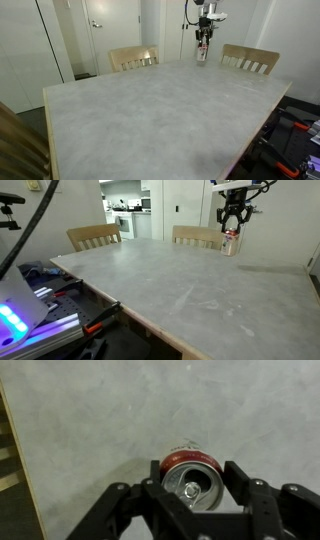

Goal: Move the can to the left side of the table

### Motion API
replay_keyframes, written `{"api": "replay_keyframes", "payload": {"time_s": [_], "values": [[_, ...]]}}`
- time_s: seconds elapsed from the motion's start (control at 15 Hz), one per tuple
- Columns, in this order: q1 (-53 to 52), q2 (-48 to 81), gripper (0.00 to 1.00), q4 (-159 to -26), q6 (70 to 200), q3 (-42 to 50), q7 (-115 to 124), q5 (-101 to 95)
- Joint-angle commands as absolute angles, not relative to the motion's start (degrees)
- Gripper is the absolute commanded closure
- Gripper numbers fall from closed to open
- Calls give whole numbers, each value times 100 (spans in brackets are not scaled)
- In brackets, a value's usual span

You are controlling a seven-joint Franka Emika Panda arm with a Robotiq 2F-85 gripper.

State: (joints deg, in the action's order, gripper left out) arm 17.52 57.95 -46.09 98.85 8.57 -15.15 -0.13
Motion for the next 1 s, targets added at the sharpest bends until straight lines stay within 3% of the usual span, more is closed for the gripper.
{"api": "replay_keyframes", "payload": {"time_s": [0.0,0.93], "values": [[1540,5010,60,-5819,10121,923,-1897,-307],[578,2850,60,-9186,10381,433,-649,-378]]}}
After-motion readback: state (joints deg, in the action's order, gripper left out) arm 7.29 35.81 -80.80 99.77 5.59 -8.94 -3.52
